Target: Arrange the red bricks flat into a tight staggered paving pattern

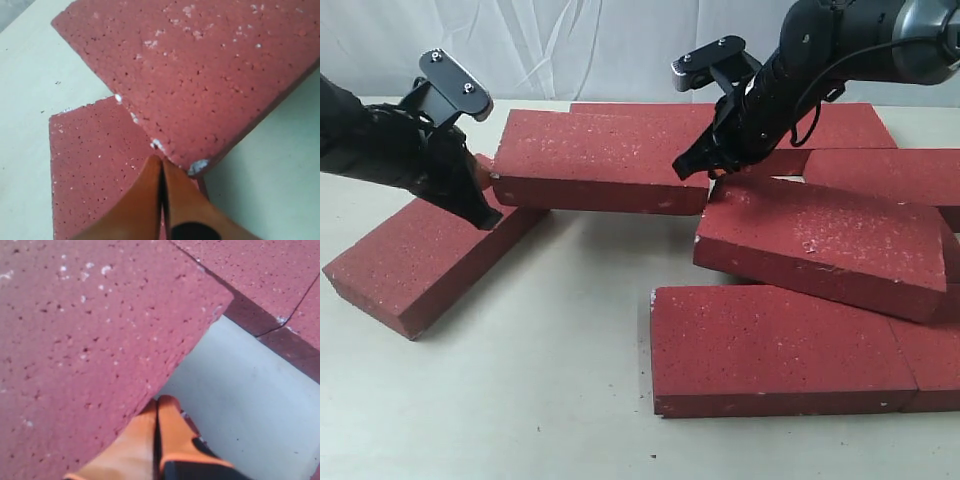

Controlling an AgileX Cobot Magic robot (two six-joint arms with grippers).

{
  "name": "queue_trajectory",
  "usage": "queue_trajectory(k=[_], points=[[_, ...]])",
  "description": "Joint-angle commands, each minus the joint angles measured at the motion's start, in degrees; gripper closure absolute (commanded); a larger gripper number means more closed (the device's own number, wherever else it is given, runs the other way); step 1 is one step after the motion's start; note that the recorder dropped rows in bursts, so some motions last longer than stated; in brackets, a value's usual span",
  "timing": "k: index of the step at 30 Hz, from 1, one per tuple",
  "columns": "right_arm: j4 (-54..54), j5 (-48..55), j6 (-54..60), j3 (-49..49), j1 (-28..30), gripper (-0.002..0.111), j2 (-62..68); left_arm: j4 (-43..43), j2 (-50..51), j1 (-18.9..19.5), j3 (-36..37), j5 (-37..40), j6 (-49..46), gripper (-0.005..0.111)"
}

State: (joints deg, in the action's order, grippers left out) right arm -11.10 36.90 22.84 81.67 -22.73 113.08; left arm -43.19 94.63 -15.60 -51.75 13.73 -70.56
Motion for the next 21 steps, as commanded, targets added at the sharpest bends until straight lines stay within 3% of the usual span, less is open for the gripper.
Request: queue_trajectory(k=[1, 6, 11, 21], points=[[3.64, -0.62, -4.11, 0.47, -1.32, 0.109, -0.28, -1.78, -0.02, -0.46, -0.45, 1.68, 0.07, 0.107], [5.01, -0.04, -5.61, 0.47, -1.32, 0.109, -0.90, -2.29, -0.02, 2.64, -0.45, 1.68, 0.07, 0.107], [-1.48, 0.22, -1.98, 0.47, -1.99, 0.109, -0.91, -4.56, -0.02, 4.74, -0.45, 1.68, 0.07, 0.107], [2.80, 2.72, -0.81, 0.97, -1.90, 0.109, -4.75, -4.58, -0.02, 4.71, -0.45, 0.81, 0.07, 0.107]])
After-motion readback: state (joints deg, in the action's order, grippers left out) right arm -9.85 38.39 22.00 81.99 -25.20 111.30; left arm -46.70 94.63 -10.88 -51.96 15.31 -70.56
